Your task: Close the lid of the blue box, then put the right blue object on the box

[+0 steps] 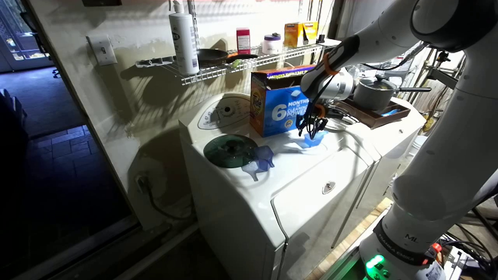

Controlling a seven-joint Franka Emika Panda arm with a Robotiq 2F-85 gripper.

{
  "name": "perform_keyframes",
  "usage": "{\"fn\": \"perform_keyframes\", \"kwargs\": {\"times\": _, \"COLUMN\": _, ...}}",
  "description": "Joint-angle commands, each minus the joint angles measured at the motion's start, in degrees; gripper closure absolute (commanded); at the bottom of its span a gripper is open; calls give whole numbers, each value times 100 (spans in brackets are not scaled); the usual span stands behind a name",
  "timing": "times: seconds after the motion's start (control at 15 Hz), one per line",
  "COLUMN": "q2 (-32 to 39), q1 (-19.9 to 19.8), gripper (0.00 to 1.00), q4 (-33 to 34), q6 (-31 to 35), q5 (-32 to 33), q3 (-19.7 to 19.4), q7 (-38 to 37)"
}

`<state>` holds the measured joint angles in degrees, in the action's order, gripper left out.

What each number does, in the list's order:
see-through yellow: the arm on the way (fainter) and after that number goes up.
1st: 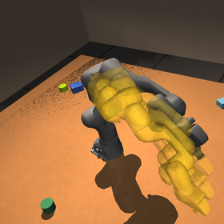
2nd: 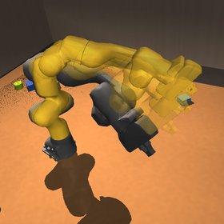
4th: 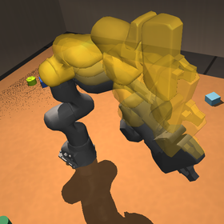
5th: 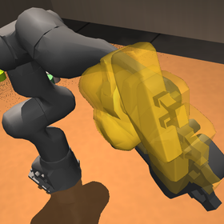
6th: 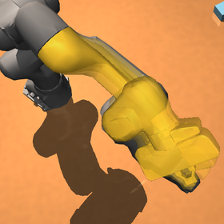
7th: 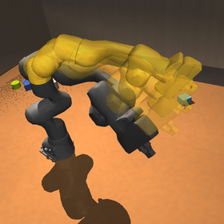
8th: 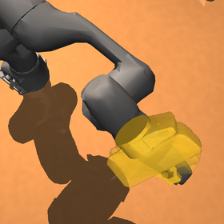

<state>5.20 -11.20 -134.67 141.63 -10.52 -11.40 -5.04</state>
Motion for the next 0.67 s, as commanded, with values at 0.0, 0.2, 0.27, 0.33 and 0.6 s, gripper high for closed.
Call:
{"fn": "perform_keyframes", "kwargs": {"times": 0.0, "q2": 10, "q1": 3, "gripper": 55, "q4": 116, "q6": -130, "q5": 322, "q3": -57, "q7": -399}}
{"fn": "perform_keyframes", "kwargs": {"times": 0.2, "q2": 12, "q1": 3, "gripper": 69, "q4": 128, "q6": -158, "q5": 429, "q3": -78, "q7": -538}}
{"fn": "perform_keyframes", "kwargs": {"times": 0.27, "q2": 8, "q1": 6, "gripper": 78, "q4": 130, "q6": -167, "q5": 462, "q3": -83, "q7": -573}}
{"fn": "perform_keyframes", "kwargs": {"times": 0.33, "q2": 8, "q1": 7, "gripper": 84, "q4": 140, "q6": -192, "q5": 499, "q3": -85, "q7": -592}}
{"fn": "perform_keyframes", "kwargs": {"times": 0.6, "q2": -35, "q1": 23, "gripper": 100, "q4": 173, "q6": -330, "q5": 636, "q3": -72, "q7": -635}}
